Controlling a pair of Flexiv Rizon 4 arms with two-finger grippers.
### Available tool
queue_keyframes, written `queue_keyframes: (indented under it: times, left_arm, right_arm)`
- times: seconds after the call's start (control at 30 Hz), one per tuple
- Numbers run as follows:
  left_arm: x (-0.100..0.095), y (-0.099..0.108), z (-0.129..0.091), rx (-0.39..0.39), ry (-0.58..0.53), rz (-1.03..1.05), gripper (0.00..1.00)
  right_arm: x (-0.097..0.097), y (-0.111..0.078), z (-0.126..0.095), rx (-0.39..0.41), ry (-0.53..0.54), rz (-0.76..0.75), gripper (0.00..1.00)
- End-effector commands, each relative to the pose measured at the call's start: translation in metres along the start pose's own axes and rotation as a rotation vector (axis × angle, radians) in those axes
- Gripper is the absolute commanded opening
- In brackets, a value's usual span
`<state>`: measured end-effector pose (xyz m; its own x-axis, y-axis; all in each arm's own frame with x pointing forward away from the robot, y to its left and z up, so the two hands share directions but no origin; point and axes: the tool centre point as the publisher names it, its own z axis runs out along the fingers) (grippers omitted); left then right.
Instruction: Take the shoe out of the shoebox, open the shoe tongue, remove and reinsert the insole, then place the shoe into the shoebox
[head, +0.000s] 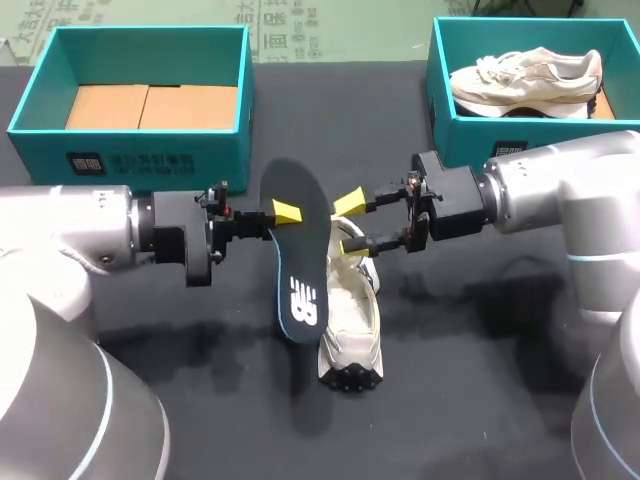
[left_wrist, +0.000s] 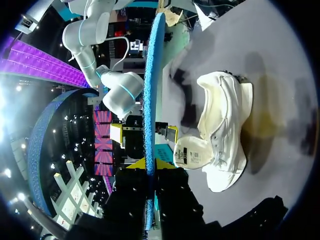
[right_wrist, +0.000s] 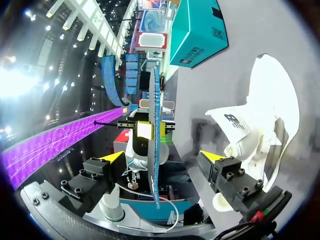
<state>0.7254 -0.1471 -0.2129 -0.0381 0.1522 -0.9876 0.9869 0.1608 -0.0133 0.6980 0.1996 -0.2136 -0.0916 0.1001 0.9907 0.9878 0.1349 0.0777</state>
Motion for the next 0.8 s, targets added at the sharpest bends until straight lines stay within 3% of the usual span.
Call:
queue_keyframes:
  times: [0.03,0.2,0.3,0.33,0.73,0.8]
  left_arm:
    - [-0.002,-0.013,-0.012,0.037,0.012,0.011,0.00]
    - [-0.005,-0.037,-0.011,0.085,0.038,0.003,0.00]
    - [-0.006,-0.056,-0.010,0.153,0.090,-0.036,0.00]
    - [-0.006,-0.061,-0.009,0.172,0.111,-0.024,0.00]
    - [-0.005,-0.065,-0.008,0.190,0.118,-0.010,0.00]
    - [-0.005,-0.084,-0.001,0.204,0.123,-0.003,0.00]
  right_arm:
    - [0.002,-0.003,-0.001,-0.003,-0.008,0.001,1.00]
    - [0.003,-0.019,-0.028,0.032,-0.131,-0.106,1.00]
    - [0.006,-0.031,-0.048,0.119,-0.300,-0.219,1.00]
    - [0.005,-0.034,-0.053,0.190,-0.362,-0.226,1.00]
    - [0.005,-0.034,-0.053,0.190,-0.362,-0.226,1.00]
    - [0.005,-0.034,-0.053,0.190,-0.362,-0.226,1.00]
